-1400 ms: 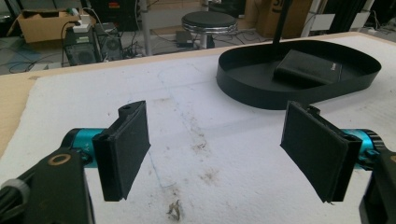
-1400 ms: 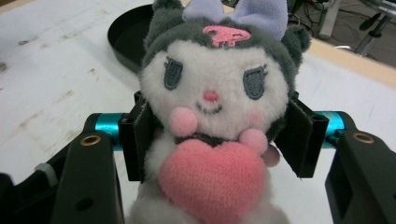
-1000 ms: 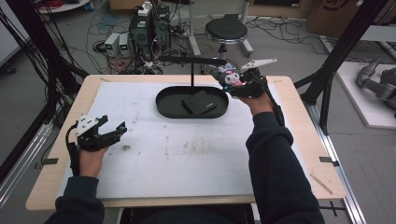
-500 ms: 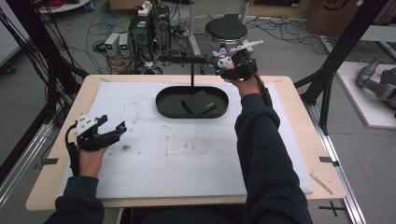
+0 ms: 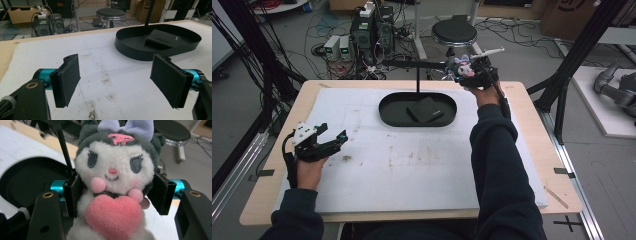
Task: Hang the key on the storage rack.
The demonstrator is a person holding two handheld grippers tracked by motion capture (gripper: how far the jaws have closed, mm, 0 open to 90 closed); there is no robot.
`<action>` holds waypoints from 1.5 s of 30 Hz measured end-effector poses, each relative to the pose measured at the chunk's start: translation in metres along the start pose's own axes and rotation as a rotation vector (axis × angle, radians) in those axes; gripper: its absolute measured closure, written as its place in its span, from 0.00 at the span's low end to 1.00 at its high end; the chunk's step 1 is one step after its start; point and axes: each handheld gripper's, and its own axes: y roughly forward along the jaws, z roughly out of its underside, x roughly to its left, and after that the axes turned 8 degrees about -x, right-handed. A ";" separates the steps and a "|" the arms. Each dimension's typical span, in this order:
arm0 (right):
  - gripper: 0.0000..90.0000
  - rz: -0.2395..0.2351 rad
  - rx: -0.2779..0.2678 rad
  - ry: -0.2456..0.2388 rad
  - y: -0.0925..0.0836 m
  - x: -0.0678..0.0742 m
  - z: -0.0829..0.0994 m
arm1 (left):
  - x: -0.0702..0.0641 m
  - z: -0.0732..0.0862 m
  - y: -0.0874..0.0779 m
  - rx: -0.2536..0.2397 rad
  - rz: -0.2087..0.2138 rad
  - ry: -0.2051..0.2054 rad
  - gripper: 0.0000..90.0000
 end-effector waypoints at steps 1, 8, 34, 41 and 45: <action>0.41 0.000 0.004 0.001 0.000 -0.001 0.004 | 0.000 0.000 0.000 0.001 0.001 0.002 0.26; 0.41 -0.004 0.102 -0.052 0.012 0.005 0.022 | -0.001 0.000 0.001 0.004 0.001 0.003 0.26; 0.28 -0.029 0.120 0.076 0.062 0.036 0.038 | -0.001 0.000 0.001 0.008 0.007 0.002 0.26; 0.26 -0.026 0.086 0.033 0.046 0.027 0.031 | -0.002 0.000 0.001 0.010 0.008 0.008 0.26; 0.25 -0.054 0.070 -0.003 0.028 0.019 0.027 | -0.003 0.000 0.001 0.009 0.010 0.005 0.26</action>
